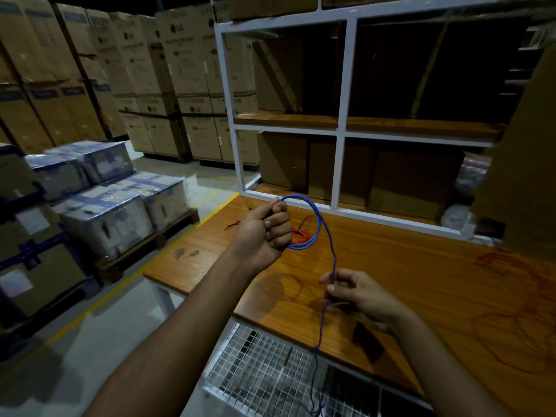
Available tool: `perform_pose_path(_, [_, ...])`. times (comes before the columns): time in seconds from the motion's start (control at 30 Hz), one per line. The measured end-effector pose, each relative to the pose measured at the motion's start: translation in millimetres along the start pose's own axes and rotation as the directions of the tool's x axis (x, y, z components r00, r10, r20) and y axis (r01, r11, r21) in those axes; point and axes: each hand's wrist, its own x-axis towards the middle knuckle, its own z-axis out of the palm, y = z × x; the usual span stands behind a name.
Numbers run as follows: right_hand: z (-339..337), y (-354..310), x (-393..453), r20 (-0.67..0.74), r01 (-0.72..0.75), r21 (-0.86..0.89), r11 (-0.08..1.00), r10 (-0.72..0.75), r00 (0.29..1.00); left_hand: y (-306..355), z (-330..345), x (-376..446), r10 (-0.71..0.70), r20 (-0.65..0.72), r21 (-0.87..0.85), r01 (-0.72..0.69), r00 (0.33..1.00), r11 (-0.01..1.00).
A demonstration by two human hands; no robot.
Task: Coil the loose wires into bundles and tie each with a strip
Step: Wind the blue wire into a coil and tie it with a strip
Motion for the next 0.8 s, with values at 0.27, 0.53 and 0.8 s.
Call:
perform_pose_path(0.27, [55, -11, 1, -0.249, -0.040, -0.159, 0.987, -0.001, 0.968, -5, 6, 7, 0.042, -0.024, 0.136, -0.039, 0.999, 0.990])
perform_pose_path(0.53, [76, -72, -36, 0.159, 0.194, -0.976, 0.100, -0.285, 0.945, -15, 3, 14, 0.136, -0.132, 0.306, -0.091, 0.982, 0.948])
perform_pose_path(0.8, [55, -88, -47, 0.255, 0.252, -0.956, -0.150, -0.850, 0.460, -22, 13, 6, 0.129, -0.103, 0.422, -0.074, 0.986, 0.903])
